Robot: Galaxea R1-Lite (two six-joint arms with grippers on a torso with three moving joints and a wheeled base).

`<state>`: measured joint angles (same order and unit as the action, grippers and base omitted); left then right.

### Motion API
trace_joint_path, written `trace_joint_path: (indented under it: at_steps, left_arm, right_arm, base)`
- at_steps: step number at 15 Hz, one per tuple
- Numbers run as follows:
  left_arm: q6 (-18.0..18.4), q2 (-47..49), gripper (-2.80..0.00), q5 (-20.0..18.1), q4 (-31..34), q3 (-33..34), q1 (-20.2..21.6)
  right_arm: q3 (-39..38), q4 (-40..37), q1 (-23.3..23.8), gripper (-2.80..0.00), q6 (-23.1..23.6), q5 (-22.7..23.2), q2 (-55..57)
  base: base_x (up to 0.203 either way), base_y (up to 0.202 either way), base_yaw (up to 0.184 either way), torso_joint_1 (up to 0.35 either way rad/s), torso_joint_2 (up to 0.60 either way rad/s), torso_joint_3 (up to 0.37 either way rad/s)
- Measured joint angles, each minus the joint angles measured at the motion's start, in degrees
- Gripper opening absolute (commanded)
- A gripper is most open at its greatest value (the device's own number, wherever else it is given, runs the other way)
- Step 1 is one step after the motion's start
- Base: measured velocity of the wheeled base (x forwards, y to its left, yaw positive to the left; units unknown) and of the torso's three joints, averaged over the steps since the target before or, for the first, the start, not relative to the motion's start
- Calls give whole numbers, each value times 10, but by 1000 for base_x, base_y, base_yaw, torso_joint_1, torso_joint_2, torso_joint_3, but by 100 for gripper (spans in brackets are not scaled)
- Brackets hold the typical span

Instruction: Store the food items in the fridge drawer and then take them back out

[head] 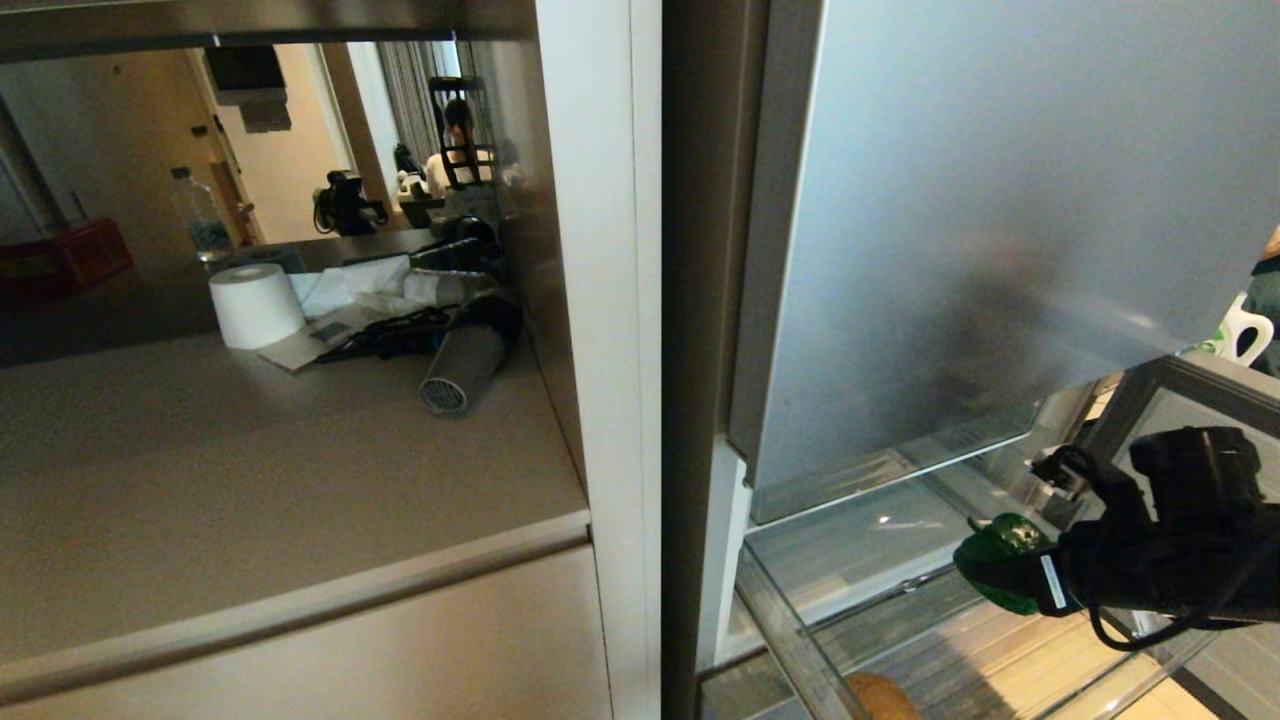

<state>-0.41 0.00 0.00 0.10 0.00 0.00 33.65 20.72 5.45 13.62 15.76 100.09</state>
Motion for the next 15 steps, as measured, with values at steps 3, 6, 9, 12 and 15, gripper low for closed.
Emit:
trace_joint_path:
  at_steps: [3, 6, 9, 12, 15]
  left_arm:
    - [0, 0, -280, 0, 0, 0, 0]
    - [0, 0, -280, 0, 0, 0, 0]
    - [0, 0, -280, 0, 0, 0, 0]
    - [0, 0, -280, 0, 0, 0, 0]
    - [0, 0, -280, 0, 0, 0, 0]
  right_arm:
    - [-53, -1, 0, -280, -4, 2, -90]
    - [-103, -3, 0, -280, -21, 3, -186]
    - [-144, -5, 2, -280, -53, 3, -285]
    - [-188, -6, 3, -280, -64, 2, -366]
    - [-222, -6, 3, -280, -68, 29, -431]
  base:
    - [0, 0, 0, 0, 0, 0]
    - [0, 0, 0, 0, 0, 0]
    - [0, 0, 0, 0, 0, 0]
    - [0, 0, 0, 0, 0, 0]
    - [0, 0, 0, 0, 0, 0]
